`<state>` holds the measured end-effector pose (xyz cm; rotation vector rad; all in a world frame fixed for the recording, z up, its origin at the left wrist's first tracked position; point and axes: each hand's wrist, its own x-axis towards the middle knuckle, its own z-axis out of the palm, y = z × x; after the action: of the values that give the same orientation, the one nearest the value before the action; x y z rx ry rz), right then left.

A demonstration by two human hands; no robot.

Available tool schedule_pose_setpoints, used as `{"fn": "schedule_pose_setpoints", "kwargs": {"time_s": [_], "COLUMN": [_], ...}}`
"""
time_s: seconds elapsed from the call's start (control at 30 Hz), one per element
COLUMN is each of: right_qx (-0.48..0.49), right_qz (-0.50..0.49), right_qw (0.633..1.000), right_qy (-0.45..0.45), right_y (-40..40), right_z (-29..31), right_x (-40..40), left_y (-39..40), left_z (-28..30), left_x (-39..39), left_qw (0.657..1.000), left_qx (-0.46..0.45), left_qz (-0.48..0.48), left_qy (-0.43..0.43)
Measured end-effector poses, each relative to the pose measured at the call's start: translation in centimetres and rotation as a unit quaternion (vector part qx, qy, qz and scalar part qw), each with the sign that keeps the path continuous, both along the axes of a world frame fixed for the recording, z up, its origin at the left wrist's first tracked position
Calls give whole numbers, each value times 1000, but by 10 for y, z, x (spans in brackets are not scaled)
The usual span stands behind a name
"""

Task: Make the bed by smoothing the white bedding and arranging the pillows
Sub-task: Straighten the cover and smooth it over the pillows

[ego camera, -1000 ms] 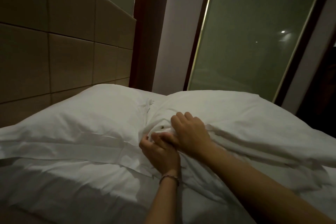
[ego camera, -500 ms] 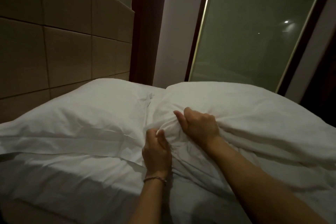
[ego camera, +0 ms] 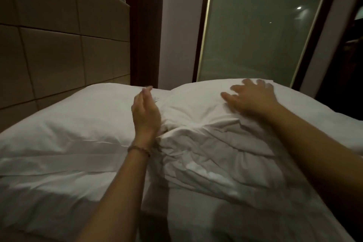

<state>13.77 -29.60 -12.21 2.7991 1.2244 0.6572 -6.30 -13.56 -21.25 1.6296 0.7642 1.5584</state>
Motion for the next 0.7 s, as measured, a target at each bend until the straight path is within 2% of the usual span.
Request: {"fn": "schedule_pose_setpoints", "kwargs": {"time_s": [0.07, 0.13, 0.2, 0.27, 0.3, 0.37, 0.5, 0.53, 0.6, 0.63, 0.7], "right_qx": [-10, 2, 19, 16, 10, 7, 25, 26, 24, 23, 23], "right_qz": [-63, -83, -84, -82, -84, -86, -98, -112, -137, -143, -148], "right_qw": [996, 989, 984, 981, 979, 976, 980, 982, 981, 979, 972], "right_qy": [59, 125, 154, 173, 184, 198, 172, 149, 133, 147, 179], "right_y": [-24, -44, -59, -68, -70, -71, -62, -62, -64, -67, -74], "right_z": [-13, -48, -86, -107, -110, -106, -79, -75, -74, -78, -88], "right_x": [27, 39, 41, 43, 44, 47, 45, 46, 52, 56, 62], "left_y": [13, 22, 23, 23, 22, 19, 14, 12, 9, 5, 4], "left_z": [20, 17, -11, -39, -44, -38, 0, 6, 10, 10, 2], "left_x": [18, 40, 63, 72, 72, 68, 61, 62, 67, 69, 74], "left_qw": [995, 974, 930, 880, 864, 860, 907, 901, 865, 844, 824], "left_qx": [-2, 36, 50, 97, 113, 115, 39, 67, 140, 160, 161], "left_qz": [-77, -125, -163, -132, -123, -127, -205, -197, -171, -165, -150], "left_qy": [66, 186, 325, 445, 475, 480, 367, 381, 450, 484, 522]}}
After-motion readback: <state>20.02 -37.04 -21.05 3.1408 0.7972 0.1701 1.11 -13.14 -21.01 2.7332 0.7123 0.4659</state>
